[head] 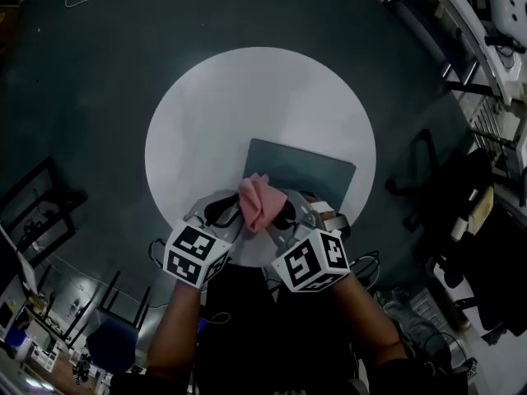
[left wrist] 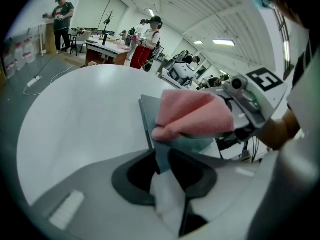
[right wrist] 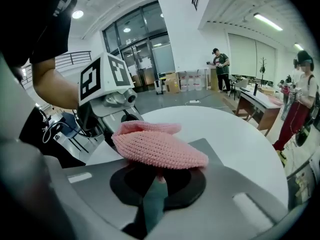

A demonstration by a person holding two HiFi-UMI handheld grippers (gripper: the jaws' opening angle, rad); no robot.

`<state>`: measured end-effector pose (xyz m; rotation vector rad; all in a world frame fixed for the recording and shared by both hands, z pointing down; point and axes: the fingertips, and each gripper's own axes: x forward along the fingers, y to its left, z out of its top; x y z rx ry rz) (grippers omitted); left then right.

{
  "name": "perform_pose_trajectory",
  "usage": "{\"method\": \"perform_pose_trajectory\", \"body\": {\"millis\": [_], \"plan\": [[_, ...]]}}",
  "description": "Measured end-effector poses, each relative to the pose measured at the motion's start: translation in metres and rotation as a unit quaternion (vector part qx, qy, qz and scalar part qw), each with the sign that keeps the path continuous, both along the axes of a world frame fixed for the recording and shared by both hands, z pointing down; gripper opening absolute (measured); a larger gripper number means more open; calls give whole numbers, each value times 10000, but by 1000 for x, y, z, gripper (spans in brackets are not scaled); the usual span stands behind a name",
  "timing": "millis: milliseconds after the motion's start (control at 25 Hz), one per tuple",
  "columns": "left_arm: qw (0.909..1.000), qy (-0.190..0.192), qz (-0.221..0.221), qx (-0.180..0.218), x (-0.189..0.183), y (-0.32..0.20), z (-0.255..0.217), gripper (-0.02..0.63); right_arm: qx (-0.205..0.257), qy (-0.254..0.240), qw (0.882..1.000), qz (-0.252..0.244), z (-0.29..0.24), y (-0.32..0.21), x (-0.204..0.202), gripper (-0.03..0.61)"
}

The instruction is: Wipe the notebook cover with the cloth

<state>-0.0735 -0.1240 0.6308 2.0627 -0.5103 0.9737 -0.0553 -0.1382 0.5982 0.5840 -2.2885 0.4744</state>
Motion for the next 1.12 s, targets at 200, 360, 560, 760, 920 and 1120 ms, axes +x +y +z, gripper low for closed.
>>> {"method": "perform_pose_trajectory", "body": {"millis": [200,360,560,760,920,1120], "plan": [[10000,54,20,-40,-5,4,2,89,-87,250,9991,-331,15,1,-27,29],[9999,82,-5,-87,-7,6,3,91,-158,402,9984,-374,23,3,-29,29],[9999,74,-29,-111,-7,5,3,91,-196,419,9984,-340,23,11,-11,29],[9999,-8,-18,-150,-6,6,4,91,-287,577,9979,-105,24,30,36,29],[9998,-98,-16,-160,-2,7,4,91,-405,760,9961,201,25,50,88,29],[9996,-243,-17,-142,0,7,3,92,-544,927,9926,567,24,74,141,29]]}}
